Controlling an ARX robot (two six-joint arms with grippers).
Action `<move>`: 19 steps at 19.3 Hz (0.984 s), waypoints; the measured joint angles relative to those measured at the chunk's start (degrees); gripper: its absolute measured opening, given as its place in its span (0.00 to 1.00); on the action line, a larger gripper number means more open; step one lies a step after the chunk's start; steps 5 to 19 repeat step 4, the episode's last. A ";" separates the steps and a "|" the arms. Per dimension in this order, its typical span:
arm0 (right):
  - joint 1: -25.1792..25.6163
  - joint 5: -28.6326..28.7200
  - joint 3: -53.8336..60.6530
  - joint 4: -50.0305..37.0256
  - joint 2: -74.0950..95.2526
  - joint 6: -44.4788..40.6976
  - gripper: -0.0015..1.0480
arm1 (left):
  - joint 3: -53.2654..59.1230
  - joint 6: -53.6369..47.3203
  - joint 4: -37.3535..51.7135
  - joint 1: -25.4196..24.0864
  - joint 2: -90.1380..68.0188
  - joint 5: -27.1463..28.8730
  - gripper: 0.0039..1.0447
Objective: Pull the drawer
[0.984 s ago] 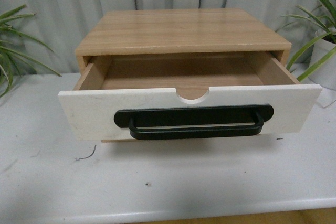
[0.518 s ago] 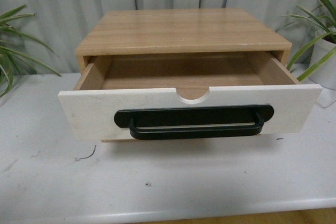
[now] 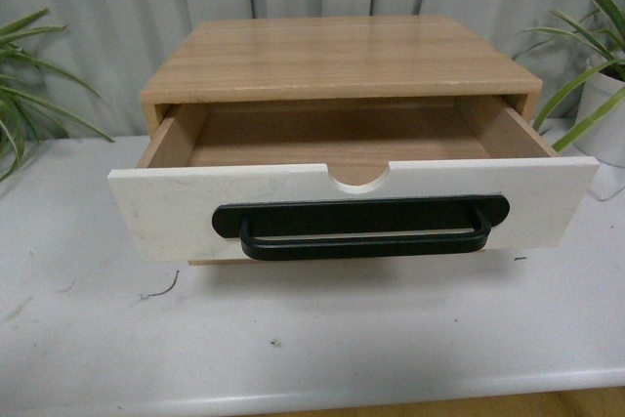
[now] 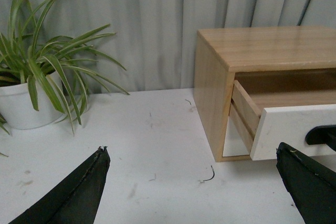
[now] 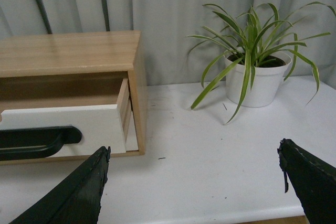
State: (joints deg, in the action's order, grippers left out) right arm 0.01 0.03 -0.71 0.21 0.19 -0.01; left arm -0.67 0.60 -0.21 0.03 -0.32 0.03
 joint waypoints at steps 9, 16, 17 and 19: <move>0.00 -0.02 0.00 0.00 0.00 0.00 0.94 | 0.00 0.00 0.00 0.00 0.00 0.00 0.94; 0.00 -0.02 0.00 0.00 0.00 0.00 0.94 | 0.00 0.00 0.00 0.00 0.00 0.00 0.94; 0.00 -0.02 0.00 0.00 0.00 0.00 0.94 | 0.00 0.00 0.00 0.00 0.00 0.00 0.94; 0.00 -0.02 0.00 0.00 0.00 0.00 0.94 | 0.00 0.00 0.00 0.00 0.00 0.00 0.94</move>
